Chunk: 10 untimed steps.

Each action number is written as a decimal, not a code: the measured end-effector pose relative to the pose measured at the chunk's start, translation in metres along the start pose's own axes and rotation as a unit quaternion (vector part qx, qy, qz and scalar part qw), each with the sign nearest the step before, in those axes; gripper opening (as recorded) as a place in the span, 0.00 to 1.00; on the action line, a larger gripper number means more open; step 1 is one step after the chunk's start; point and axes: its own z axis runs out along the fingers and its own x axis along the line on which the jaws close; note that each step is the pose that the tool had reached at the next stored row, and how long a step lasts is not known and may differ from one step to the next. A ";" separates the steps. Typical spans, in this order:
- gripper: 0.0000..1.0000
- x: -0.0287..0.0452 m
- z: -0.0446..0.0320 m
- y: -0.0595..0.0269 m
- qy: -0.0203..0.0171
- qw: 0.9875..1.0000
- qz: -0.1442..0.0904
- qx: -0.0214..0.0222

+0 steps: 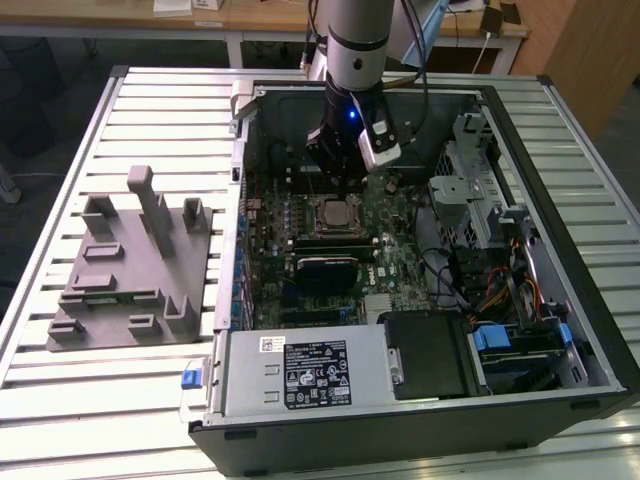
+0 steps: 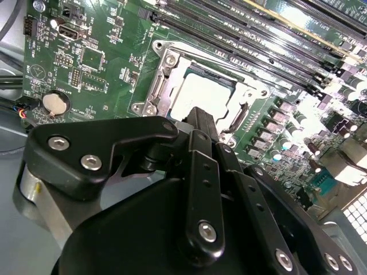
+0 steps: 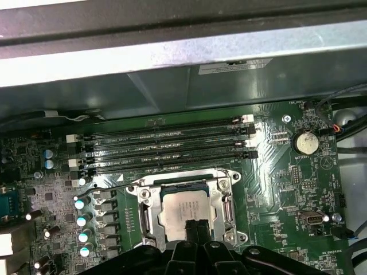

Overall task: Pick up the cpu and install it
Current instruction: 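Install the first cpu locking lever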

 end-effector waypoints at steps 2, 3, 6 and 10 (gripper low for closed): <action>0.11 0.0000 0.0000 0.0000 0.000 1.000 0.000 0.000; 0.11 0.0000 0.0000 0.0000 0.000 1.000 0.000 0.000; 0.11 -0.0001 0.0000 0.0000 0.000 1.000 0.000 0.000; 0.11 0.0011 0.0000 -0.0001 0.000 1.000 0.000 0.000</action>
